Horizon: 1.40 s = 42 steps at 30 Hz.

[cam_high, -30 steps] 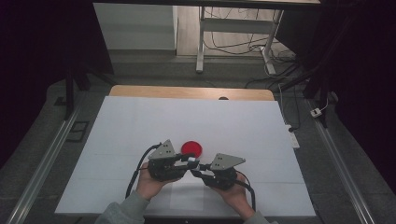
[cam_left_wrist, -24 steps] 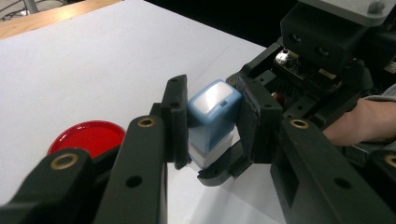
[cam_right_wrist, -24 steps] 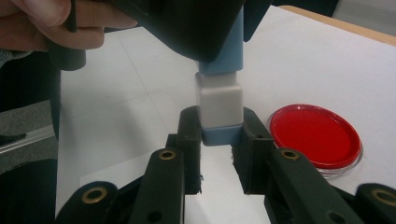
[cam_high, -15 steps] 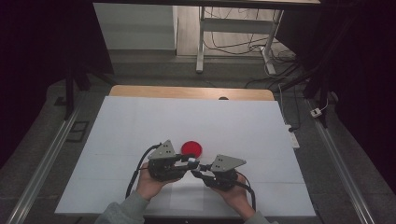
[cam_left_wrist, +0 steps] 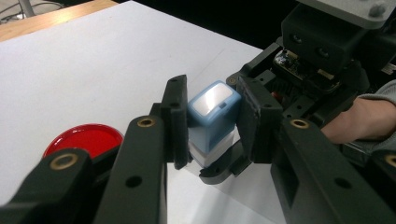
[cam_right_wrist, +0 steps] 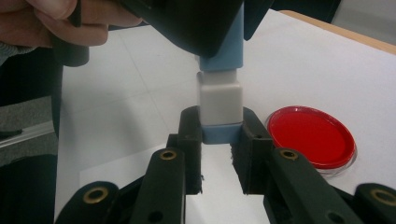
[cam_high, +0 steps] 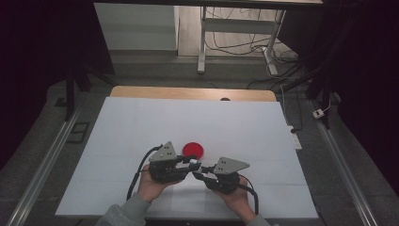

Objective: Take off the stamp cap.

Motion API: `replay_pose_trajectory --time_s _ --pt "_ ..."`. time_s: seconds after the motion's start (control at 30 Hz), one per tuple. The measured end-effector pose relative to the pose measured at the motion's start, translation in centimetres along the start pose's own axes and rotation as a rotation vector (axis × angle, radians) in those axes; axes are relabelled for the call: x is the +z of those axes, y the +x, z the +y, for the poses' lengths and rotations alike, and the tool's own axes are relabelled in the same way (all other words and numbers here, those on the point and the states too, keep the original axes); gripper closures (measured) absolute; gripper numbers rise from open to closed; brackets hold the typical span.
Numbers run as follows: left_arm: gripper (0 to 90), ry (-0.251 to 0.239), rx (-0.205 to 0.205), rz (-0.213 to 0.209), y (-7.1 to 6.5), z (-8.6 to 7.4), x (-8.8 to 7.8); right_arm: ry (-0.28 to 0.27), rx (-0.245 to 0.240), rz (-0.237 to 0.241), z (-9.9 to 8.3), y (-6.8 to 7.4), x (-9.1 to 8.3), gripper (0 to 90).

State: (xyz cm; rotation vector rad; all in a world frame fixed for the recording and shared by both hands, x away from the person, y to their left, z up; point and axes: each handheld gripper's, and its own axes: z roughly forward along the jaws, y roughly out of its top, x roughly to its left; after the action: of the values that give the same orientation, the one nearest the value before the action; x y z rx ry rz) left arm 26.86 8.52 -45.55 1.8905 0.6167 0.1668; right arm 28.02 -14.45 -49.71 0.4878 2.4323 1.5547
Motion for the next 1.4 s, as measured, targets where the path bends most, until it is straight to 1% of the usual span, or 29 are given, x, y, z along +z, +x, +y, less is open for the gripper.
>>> replay_pose_trajectory --time_s 0.07,0.2,0.3,0.47,0.53,0.63,0.67,0.7,0.73,0.77,0.8,0.83,0.9,0.93,1.0,1.07,1.17,1.3,1.4 --pt "65.9 0.003 0.001 -0.001 0.0 0.0 0.0 -0.011 0.005 -0.001 -0.1 0.1 0.0 73.9" --pt "65.9 0.004 -0.006 -0.010 0.0 0.0 0.1 -0.006 0.009 0.005 -0.2 0.1 -0.1 74.0" --pt "65.9 0.004 -0.006 -0.013 0.0 -0.1 0.1 0.012 -0.007 0.021 0.0 -0.1 -0.2 74.2" --pt "65.9 0.008 -0.005 -0.016 -0.1 -0.1 0.2 0.029 -0.019 0.029 0.0 -0.2 -0.3 74.3" --pt "65.9 0.005 -0.005 -0.015 0.0 -0.1 0.2 0.030 -0.019 0.026 0.0 -0.2 -0.3 74.2" --pt "65.9 -0.005 -0.003 -0.014 0.0 -0.1 0.1 0.012 -0.003 0.011 -0.1 0.0 -0.3 74.2" --pt "65.9 -0.017 -0.004 -0.006 0.0 -0.1 0.0 0.001 0.008 0.007 -0.2 0.0 -0.3 74.2" --pt "66.3 -0.061 -0.001 0.057 -0.1 -0.1 -0.6 0.014 0.017 -0.027 -0.6 0.0 -0.2 74.3" --pt "66.3 -0.087 -0.018 0.067 0.4 0.1 -1.3 0.014 0.017 -0.027 -0.6 0.0 -0.2 74.3" --pt "66.4 -0.113 -0.037 0.038 1.0 0.1 -2.2 0.021 0.030 -0.036 -1.0 -0.1 -0.3 74.3" --pt "66.4 -0.114 -0.034 0.038 1.1 0.1 -2.4 0.008 0.057 -0.025 -1.4 -0.3 -0.5 74.3" --pt "66.3 -0.105 -0.027 0.046 1.1 0.0 -2.5 0.003 0.055 -0.027 -1.3 -0.3 -0.7 74.3" --pt "66.3 -0.091 -0.025 0.042 1.0 -0.1 -2.1 -0.002 0.042 -0.036 -0.9 -0.3 -1.1 74.2" --pt "66.3 -0.080 -0.014 0.040 0.8 0.0 -1.7 -0.006 0.041 -0.039 -0.7 -0.3 -1.1 74.2" --pt "66.3 -0.067 0.000 0.037 0.5 -0.1 -1.4 0.007 0.027 -0.045 -0.8 -0.3 -1.0 74.2" --pt "66.3 -0.063 -0.006 0.031 0.6 -0.1 -1.4 0.010 0.028 -0.043 -0.8 -0.4 -1.1 74.2" --pt "66.3 -0.061 -0.018 0.037 0.9 -0.1 -1.6 0.010 0.025 -0.046 -0.8 -0.4 -1.2 74.1" --pt "66.2 -0.058 -0.023 0.042 1.0 -0.2 -1.7 0.021 0.016 -0.060 -0.9 -0.5 -1.3 74.1" --pt "66.2 -0.047 -0.028 0.038 1.1 -0.2 -1.6 0.016 0.022 -0.068 -1.0 -0.7 -1.5 74.1"
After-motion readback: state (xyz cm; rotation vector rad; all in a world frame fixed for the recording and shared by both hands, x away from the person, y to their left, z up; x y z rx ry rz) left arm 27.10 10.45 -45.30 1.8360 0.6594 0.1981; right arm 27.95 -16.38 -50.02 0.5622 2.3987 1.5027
